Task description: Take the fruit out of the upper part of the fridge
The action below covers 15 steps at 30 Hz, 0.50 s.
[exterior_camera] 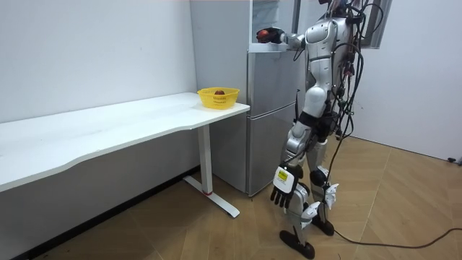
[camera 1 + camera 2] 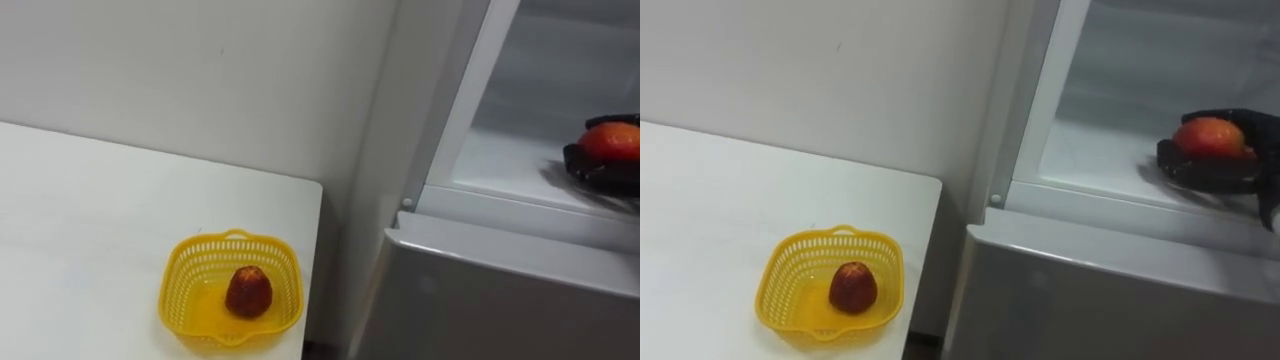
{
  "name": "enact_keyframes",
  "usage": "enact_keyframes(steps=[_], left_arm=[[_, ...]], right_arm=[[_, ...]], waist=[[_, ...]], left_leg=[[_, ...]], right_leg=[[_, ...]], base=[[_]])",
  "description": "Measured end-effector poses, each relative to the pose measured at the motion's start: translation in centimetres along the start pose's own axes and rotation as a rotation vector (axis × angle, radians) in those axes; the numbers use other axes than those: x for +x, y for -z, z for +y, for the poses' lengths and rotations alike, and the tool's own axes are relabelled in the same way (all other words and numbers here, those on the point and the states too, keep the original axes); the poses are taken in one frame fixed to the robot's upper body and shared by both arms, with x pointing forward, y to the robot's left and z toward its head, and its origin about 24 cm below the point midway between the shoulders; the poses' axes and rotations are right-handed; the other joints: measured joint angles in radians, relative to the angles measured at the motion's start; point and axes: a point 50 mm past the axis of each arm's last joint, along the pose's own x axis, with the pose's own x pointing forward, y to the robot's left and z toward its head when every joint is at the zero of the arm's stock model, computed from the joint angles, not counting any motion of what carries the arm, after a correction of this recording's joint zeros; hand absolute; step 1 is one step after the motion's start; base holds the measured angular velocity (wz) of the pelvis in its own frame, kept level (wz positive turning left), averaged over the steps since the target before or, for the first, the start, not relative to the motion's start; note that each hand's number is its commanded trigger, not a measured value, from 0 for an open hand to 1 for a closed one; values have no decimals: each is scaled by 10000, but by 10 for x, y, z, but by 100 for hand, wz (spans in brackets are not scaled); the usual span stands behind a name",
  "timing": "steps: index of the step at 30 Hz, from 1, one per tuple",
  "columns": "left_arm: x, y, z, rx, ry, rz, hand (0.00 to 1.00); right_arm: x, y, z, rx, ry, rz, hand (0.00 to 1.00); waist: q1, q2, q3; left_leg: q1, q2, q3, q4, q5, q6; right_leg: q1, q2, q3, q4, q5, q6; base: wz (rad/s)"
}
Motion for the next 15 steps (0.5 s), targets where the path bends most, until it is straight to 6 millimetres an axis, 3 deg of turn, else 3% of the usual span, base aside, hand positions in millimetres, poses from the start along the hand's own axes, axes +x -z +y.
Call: enact_keyframes(steps=[10,15], left_arm=[[0,-10,11,154,-283,-276,0],[0,-10,11,161,-271,-374,0]], right_arm=[[0,-10,11,-333,-244,-389,100],[-3,-28,24,-564,-496,-1129,100]], waist=[[-10,47,19],[-77,300,-34]], left_leg=[[-33,23,178,-34,-1,-1],[-19,24,232,-64,-1,0]], right_leg=[[-115,2,37,-1,1,-1],[-146,2,132,3,2,-3]], base=[[-5],[-5]])
